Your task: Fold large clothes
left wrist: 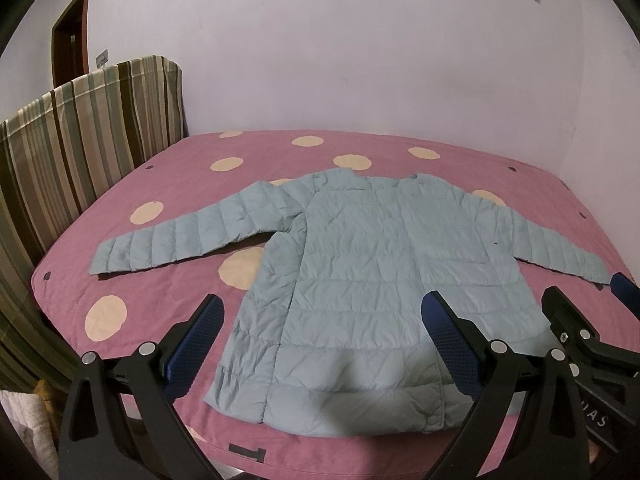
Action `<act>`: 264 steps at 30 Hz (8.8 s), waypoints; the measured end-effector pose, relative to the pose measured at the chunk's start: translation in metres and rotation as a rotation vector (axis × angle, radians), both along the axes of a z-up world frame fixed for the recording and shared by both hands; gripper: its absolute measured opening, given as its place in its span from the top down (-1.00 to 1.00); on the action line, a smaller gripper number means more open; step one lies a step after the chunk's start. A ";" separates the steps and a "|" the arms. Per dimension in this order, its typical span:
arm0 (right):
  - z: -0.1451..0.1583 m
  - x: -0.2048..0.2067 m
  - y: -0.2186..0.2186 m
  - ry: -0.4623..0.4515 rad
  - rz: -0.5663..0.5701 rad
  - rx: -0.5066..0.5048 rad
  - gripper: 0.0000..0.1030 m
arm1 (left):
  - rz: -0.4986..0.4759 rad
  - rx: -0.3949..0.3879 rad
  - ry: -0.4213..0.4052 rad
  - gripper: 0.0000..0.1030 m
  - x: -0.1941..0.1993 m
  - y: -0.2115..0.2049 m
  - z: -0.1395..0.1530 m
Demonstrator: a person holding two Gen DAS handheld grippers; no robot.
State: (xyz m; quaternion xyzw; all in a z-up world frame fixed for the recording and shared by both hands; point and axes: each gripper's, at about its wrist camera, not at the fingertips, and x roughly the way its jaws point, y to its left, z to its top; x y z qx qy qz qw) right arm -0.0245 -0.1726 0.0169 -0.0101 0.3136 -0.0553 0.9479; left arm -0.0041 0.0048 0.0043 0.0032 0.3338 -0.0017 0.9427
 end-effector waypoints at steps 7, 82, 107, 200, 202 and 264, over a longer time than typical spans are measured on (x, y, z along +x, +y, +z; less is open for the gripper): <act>-0.001 0.005 -0.002 0.014 -0.001 0.004 -0.96 | -0.001 -0.001 0.007 -0.91 0.000 0.004 -0.001; -0.144 0.131 -0.442 -0.053 -0.729 0.586 0.92 | 0.413 0.041 0.313 -0.91 0.187 0.103 -0.167; -0.101 0.312 -0.016 0.129 0.125 0.296 0.92 | 0.416 0.008 0.305 -0.93 0.186 0.104 -0.171; -0.179 0.276 -0.075 0.322 -0.086 0.119 -0.60 | 0.412 -0.005 0.317 -0.93 0.186 0.105 -0.174; -0.185 0.277 -0.074 0.323 -0.085 0.110 -0.64 | 0.412 -0.010 0.320 -0.93 0.186 0.105 -0.175; -0.186 0.279 -0.073 0.308 -0.075 0.095 -0.73 | 0.127 -0.067 -0.092 0.91 0.246 0.085 -0.040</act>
